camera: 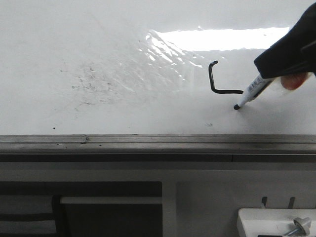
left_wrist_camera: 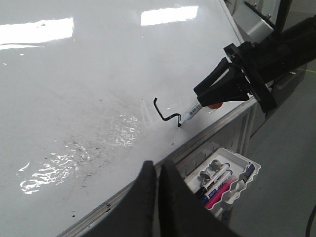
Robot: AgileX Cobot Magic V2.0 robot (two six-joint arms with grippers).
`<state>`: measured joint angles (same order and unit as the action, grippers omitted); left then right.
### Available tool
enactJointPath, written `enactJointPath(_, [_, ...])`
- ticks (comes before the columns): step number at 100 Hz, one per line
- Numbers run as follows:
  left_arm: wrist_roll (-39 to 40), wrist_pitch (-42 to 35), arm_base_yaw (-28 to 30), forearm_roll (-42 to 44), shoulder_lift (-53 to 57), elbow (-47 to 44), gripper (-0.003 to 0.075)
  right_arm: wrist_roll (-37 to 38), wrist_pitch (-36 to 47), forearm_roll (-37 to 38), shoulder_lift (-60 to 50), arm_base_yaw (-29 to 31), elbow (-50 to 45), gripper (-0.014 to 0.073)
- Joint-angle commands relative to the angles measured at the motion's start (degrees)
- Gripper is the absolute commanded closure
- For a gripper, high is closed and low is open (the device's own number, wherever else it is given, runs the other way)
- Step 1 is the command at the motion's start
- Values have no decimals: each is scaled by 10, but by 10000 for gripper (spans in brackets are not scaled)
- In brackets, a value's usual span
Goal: Write number 8 on whiteboard
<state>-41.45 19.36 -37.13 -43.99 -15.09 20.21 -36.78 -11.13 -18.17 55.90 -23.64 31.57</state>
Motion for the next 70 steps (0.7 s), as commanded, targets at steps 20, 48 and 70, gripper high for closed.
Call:
enactJointPath(20, [6, -36, 0, -15, -5, 15, 741, -11, 75, 18, 11, 3, 42, 637])
enactJointPath(48, [6, -35, 0, -22, -5, 15, 741, -11, 65, 18, 28, 3, 83, 637])
enactJointPath(70, [6, -33, 0, -23, -5, 10, 741, -11, 88, 18, 41, 3, 92, 637])
